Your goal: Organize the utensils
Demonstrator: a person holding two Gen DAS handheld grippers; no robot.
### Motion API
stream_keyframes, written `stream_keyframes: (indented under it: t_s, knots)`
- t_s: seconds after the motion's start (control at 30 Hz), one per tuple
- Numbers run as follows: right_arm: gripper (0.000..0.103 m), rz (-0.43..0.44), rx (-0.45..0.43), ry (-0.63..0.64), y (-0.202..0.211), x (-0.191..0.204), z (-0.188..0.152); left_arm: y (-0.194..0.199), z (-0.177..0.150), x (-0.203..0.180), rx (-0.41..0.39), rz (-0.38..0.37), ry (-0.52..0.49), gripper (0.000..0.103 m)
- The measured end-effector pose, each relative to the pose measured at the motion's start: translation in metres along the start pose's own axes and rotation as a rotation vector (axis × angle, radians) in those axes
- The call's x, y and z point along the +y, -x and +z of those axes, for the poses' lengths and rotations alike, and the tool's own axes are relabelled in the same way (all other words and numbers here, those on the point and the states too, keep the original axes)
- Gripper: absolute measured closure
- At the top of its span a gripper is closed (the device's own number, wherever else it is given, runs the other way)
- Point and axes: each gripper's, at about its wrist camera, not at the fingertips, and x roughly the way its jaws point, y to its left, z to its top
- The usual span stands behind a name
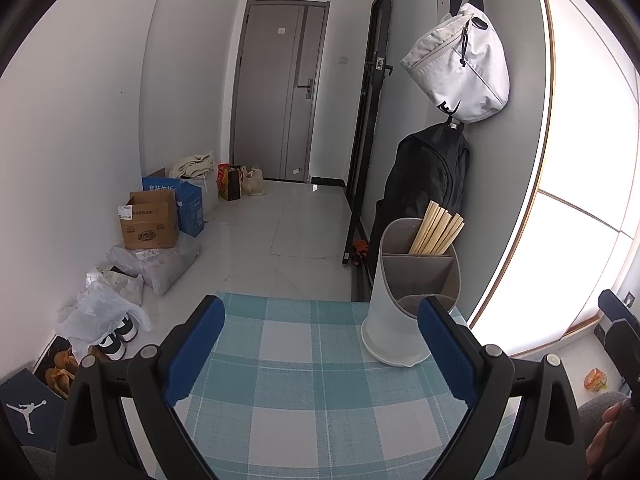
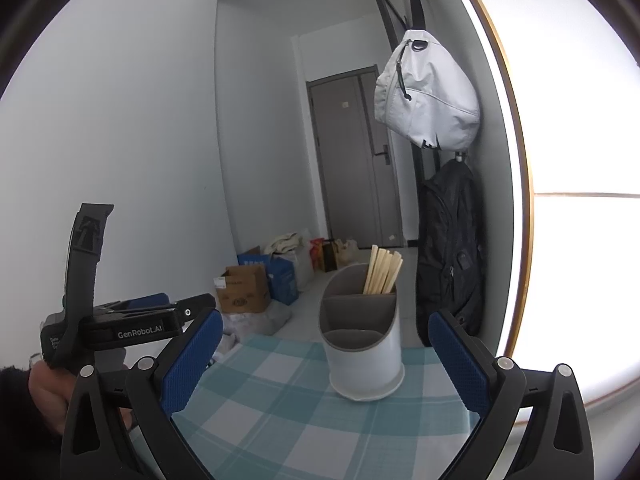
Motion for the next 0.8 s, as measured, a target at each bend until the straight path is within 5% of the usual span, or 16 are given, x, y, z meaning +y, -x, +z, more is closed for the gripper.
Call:
stream_keyframes:
  t_s: [0.8]
  knots:
    - [0.0,0.015,0.012,-0.004,-0.0014,0.0011,-0.0012,-0.0015,-0.0001,0.0008,0.028,-0.018,-0.001,0.008]
